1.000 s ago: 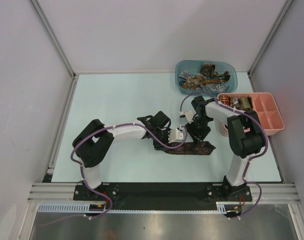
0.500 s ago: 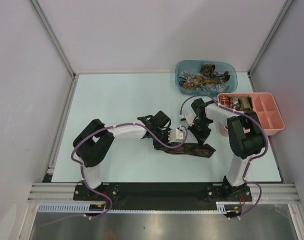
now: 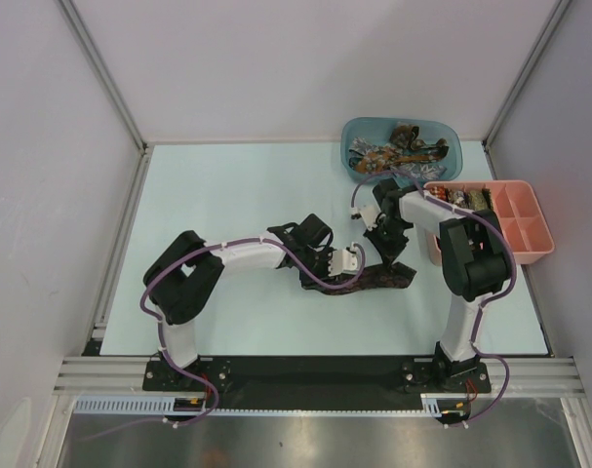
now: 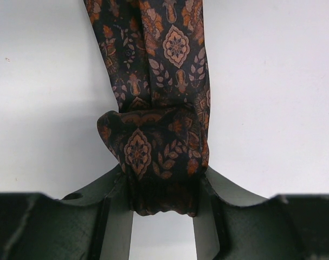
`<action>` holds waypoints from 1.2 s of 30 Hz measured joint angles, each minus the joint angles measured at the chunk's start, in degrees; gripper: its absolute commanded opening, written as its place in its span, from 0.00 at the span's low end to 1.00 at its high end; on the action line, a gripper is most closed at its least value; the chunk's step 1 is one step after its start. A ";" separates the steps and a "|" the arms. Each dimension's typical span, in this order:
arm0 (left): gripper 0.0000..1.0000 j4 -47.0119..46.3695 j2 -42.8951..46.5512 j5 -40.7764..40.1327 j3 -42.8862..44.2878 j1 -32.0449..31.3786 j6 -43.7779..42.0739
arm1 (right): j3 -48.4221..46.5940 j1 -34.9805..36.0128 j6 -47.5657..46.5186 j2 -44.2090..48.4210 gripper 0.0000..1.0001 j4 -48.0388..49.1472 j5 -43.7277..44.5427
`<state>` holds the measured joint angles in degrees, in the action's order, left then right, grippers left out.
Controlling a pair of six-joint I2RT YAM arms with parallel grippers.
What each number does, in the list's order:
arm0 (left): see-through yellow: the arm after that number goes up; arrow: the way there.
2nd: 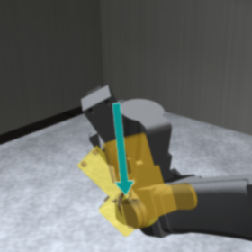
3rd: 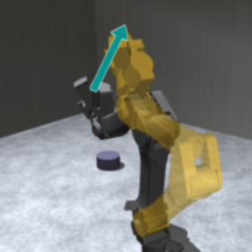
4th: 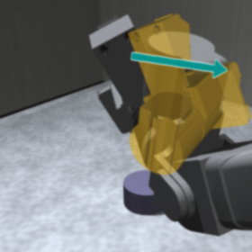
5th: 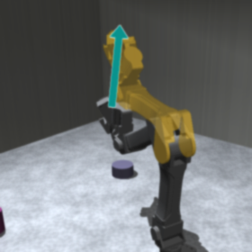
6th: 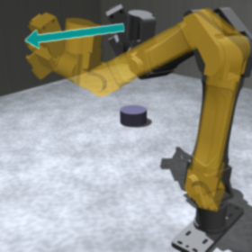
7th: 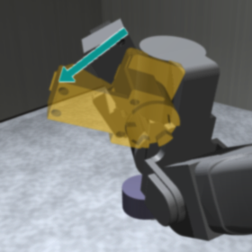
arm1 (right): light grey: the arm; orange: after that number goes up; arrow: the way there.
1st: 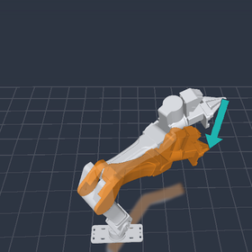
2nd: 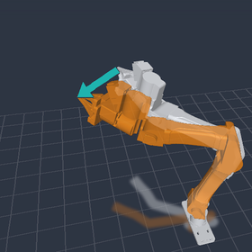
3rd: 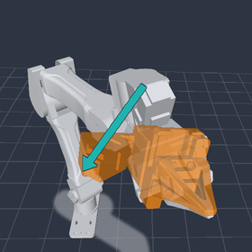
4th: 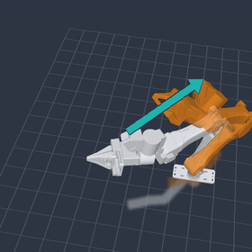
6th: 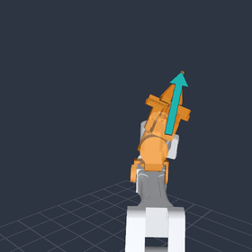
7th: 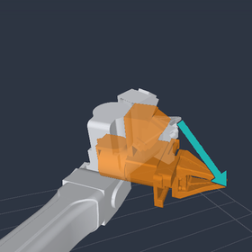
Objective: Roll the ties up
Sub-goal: Roll the tie at the center of the board.
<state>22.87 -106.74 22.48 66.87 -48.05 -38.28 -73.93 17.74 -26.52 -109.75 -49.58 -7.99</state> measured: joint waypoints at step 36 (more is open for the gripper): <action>0.05 1.29 -1.18 0.13 1.53 0.17 0.33 | 16.02 0.44 47.12 4.04 0.40 32.17 -47.04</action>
<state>24.16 -107.92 22.61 68.40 -47.88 -37.95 -57.91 18.17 20.60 -105.71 -17.41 -55.02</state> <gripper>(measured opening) 0.438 0.404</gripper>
